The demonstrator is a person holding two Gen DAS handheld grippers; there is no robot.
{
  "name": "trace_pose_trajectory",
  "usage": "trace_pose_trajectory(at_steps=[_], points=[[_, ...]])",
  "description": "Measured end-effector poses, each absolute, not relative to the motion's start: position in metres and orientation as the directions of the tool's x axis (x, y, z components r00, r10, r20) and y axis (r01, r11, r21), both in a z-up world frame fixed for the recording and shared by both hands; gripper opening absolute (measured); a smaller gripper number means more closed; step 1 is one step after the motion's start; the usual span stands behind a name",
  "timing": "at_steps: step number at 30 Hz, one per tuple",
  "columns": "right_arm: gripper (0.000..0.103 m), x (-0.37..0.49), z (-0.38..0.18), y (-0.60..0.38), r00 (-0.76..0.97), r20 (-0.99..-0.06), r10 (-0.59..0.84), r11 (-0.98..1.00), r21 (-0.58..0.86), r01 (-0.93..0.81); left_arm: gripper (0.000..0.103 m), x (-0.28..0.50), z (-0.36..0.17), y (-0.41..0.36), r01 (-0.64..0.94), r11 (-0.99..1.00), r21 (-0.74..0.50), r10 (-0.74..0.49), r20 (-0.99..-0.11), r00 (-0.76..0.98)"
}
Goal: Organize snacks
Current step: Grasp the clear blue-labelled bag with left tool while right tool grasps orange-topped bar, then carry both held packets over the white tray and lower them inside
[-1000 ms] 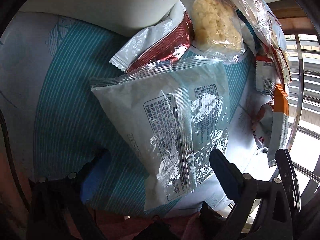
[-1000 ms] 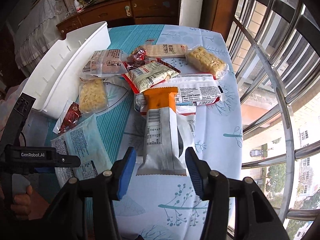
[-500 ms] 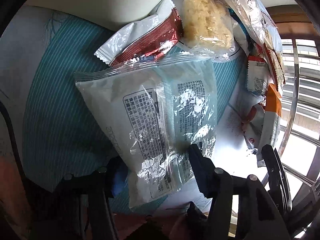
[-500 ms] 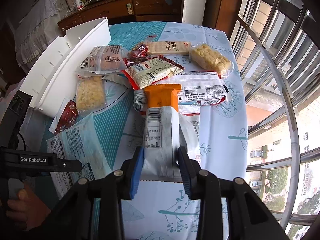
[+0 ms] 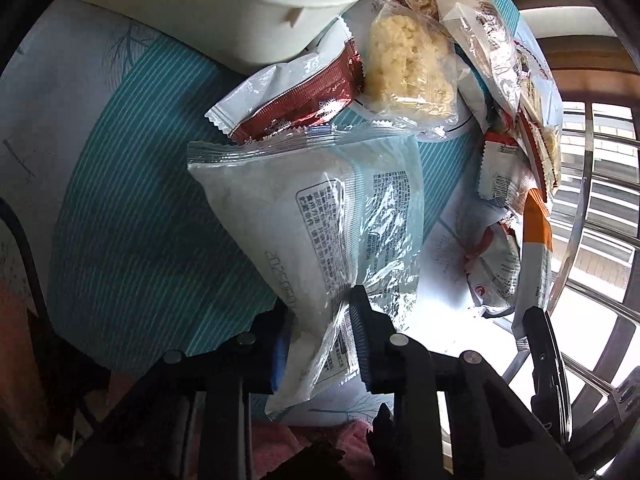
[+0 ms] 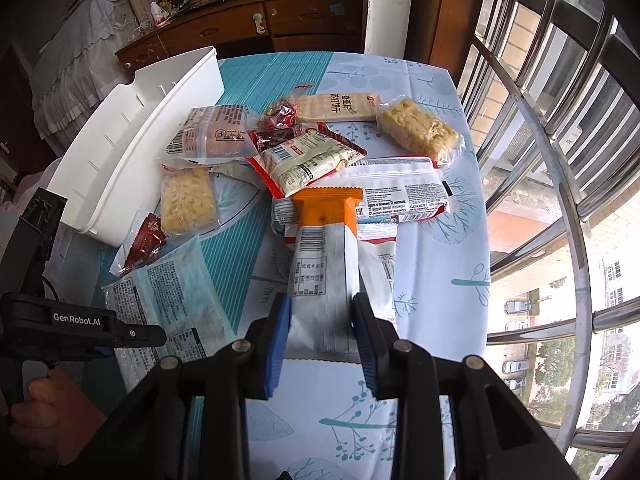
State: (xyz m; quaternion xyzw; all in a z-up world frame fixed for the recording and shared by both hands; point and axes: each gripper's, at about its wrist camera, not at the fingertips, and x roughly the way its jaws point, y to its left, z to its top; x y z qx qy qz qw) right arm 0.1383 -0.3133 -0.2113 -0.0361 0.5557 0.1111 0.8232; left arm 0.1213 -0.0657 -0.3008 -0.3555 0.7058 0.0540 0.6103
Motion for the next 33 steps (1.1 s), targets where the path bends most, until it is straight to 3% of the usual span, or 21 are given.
trace_pose_trajectory(at_steps=[5,21,33], points=[[0.032,0.14,-0.195,-0.317,0.38,-0.914,0.141,0.969,0.048,-0.244,0.014,0.117,-0.281,-0.063,-0.567,0.724,-0.391,-0.442,-0.895,0.053],[0.032,0.141,-0.162,-0.323,0.445,-0.873,0.199,0.935,0.033,-0.353,0.012,0.102,-0.212,-0.063,-0.56,0.723,-0.403,-0.366,-0.912,0.184],[0.032,0.133,-0.145,-0.322,0.496,-0.831,0.253,0.916,0.04,-0.4,0.012,0.11,-0.149,-0.038,-0.41,0.806,-0.428,-0.327,-0.898,0.294]])
